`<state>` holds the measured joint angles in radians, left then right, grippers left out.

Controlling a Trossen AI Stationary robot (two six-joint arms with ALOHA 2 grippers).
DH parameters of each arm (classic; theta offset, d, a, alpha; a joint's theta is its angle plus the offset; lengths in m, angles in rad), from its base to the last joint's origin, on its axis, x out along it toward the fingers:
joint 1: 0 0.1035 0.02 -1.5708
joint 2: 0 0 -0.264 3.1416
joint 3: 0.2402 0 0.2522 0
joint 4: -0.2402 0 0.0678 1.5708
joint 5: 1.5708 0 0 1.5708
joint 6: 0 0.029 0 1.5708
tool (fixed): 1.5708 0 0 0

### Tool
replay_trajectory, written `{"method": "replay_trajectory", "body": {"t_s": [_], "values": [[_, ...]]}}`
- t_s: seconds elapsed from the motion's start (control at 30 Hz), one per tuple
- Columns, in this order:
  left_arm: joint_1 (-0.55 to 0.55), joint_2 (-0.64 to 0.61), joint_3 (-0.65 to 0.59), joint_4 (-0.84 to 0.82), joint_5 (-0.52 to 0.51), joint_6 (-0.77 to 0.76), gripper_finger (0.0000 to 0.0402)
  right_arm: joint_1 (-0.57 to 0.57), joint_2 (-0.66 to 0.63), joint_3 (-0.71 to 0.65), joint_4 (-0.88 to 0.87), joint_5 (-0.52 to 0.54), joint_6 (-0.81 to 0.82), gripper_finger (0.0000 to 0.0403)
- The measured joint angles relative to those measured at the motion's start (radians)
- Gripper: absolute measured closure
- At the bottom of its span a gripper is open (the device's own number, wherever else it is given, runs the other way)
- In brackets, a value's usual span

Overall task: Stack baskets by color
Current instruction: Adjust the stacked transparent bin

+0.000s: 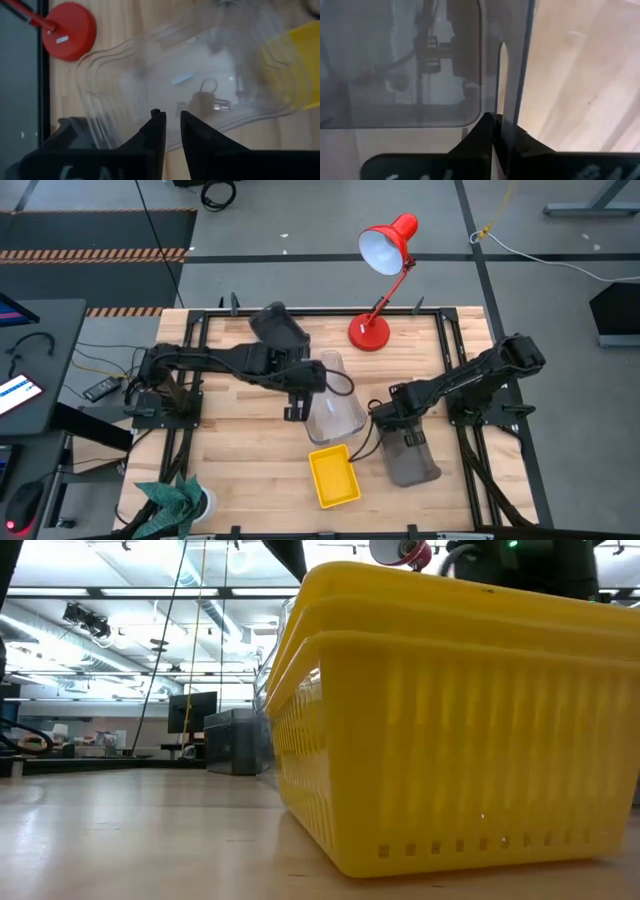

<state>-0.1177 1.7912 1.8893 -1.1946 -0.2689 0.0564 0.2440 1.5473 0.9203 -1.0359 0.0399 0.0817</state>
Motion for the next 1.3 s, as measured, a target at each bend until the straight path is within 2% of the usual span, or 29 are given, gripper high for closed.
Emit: {"method": "replay_trajectory", "body": {"t_s": [0.2,0.43,0.67,0.87,1.07,1.17,1.3], "values": [[-0.046,0.0,0.0,0.003,-0.047,-0.012,0.0315,-0.117,-0.038,0.0,-0.049,0.013,0.017,0.0396],[-0.078,0.0,0.0,0.002,-0.052,-0.025,0.0301,-0.262,-0.109,0.0,-0.077,0.074,-0.127,0.0386],[-0.09,0.006,0.0,0.116,-0.052,0.007,0.03,-0.448,-0.135,0.0,-0.042,0.07,-0.157,0.0379],[-0.098,0.021,0.001,0.248,-0.047,-0.051,0.0298,-0.519,-0.136,0.008,-0.065,0.011,-0.191,0.0318],[-0.117,0.043,0.0,0.356,-0.043,-0.048,0.0298,-0.529,-0.167,0.116,-0.207,0.017,-0.156,0.0232],[-0.12,0.061,0.0,0.406,-0.027,-0.041,0.0298,-0.525,-0.232,0.169,-0.238,0.019,-0.112,0.02],[-0.122,0.114,0.001,0.461,-0.016,-0.011,0.0298,-0.504,-0.394,0.172,-0.176,0.027,-0.044,0.018]]}}
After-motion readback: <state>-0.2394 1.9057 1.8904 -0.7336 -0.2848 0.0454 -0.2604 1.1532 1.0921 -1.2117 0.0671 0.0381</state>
